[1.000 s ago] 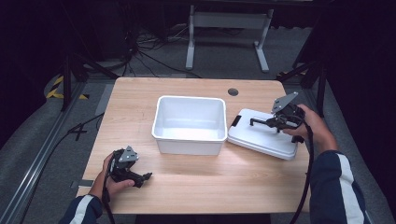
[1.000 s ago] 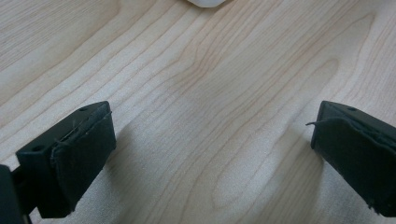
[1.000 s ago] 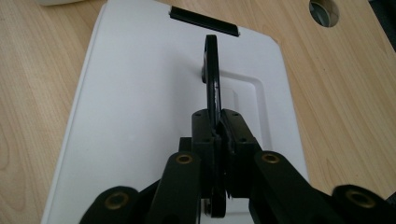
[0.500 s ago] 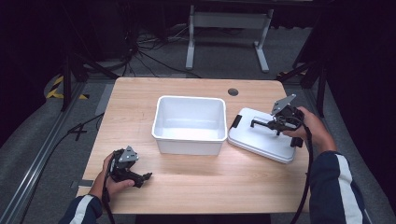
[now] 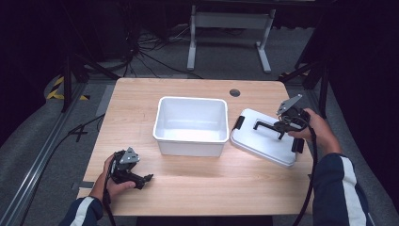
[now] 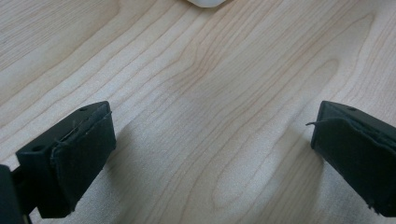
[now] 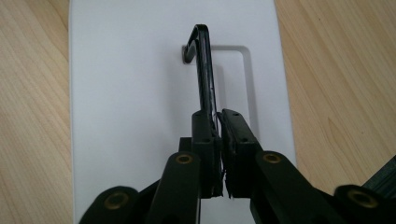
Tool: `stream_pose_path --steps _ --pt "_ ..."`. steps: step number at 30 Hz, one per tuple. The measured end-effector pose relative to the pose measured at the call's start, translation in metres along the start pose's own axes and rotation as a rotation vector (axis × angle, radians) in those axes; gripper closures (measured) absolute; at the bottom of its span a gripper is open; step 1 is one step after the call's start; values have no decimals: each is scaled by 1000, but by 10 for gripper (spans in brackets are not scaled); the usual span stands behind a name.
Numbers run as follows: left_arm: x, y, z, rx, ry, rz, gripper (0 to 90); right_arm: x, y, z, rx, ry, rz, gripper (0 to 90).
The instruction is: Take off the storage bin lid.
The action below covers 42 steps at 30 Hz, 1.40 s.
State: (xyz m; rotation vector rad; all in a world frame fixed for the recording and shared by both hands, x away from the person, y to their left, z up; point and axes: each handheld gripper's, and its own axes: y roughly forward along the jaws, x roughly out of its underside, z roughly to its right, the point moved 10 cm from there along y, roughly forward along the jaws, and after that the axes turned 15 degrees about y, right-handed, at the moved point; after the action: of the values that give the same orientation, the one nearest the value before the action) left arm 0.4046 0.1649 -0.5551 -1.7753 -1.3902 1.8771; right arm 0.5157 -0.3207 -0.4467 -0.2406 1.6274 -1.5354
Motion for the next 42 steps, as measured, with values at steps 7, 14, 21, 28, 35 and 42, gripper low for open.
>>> stream_pose_path --steps 7,14,21,28,35,42 --pt "0 0 0 0 0 0 3 -1 -3 -2 -13 14 33 823" --pt "0 0 0 0 0 0 3 -7 -12 -5 -36 50 100 801" --pt "0 0 0 0 0 0 3 -10 -16 -12 -50 60 138 776" --pt "0 0 0 0 0 0 3 -12 -21 -20 -55 58 172 759" --pt "0 0 0 0 1 -1 3 -6 -25 -20 -36 83 194 732" --pt "0 0 0 -1 3 -2 4 1 -30 -23 -28 98 225 680"
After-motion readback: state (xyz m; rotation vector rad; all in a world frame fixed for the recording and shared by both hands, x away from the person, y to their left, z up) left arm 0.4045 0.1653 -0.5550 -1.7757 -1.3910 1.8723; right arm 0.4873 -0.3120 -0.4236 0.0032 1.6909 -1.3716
